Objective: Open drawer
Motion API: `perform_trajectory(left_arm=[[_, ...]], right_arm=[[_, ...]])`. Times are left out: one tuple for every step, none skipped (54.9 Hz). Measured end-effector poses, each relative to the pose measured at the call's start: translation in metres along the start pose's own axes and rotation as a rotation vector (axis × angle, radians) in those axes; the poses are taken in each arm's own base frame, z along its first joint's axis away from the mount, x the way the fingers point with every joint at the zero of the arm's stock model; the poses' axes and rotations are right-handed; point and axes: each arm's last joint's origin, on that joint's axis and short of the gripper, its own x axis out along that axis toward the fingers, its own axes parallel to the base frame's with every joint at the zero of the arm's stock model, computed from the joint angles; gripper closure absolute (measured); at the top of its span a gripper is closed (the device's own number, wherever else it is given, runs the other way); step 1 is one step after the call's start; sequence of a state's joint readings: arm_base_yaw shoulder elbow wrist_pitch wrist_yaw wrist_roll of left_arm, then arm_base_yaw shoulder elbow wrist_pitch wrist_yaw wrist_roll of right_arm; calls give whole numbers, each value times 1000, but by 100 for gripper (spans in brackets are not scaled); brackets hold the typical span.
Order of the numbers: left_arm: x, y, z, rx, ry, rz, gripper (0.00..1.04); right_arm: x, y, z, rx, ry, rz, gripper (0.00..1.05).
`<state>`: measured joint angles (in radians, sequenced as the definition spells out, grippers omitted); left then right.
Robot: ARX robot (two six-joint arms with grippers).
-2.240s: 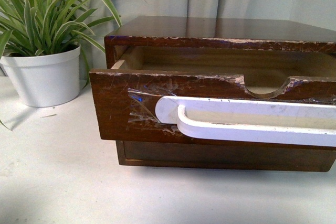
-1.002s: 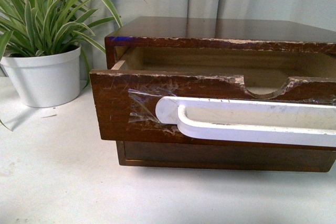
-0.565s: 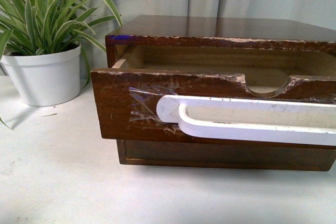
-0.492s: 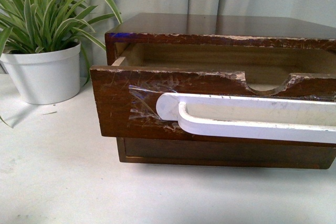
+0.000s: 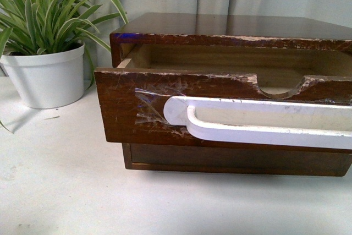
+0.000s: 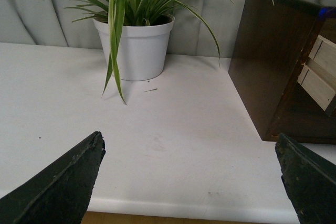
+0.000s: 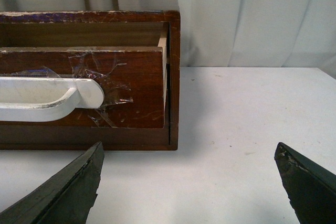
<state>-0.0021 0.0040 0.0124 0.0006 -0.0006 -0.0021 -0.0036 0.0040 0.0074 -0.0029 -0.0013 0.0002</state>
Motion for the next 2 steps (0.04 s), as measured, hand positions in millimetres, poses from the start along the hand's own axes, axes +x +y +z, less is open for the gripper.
perform_trajectory(left_arm=[[0,0,0,0,0,0,6],[0,0,0,0,0,0,6]], right_arm=[[0,0,0,0,0,0,9],[0,0,0,0,0,0,9]])
